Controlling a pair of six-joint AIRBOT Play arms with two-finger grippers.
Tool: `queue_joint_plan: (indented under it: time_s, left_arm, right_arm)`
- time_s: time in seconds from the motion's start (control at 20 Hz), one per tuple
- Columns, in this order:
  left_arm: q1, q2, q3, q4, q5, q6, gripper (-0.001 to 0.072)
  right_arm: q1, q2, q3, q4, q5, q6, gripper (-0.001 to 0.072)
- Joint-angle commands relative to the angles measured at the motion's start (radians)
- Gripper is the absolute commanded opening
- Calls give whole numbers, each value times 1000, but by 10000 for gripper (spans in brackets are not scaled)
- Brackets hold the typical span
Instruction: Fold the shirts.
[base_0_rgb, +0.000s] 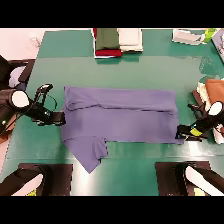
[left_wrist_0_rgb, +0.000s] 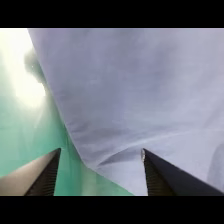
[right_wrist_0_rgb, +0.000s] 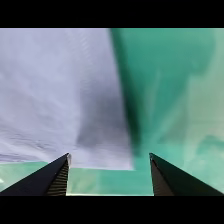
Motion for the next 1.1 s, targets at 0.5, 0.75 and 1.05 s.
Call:
queue_joint_plan:
  time_s: [0.5, 0.75, 1.05]
  left_arm:
    - [-73, 63, -169, -7, -37, -111, 600]
    - [-244, 64, -301, -85, 55, -206, 630]
    - [-302, 64, -369, -134, 164, -232, 628]
  right_arm:
    - [147, 10, -45, 61, -99, 9, 20]
    - [147, 10, -45, 61, -108, 9, 20]
    - [147, 10, -45, 61, -106, 9, 20]
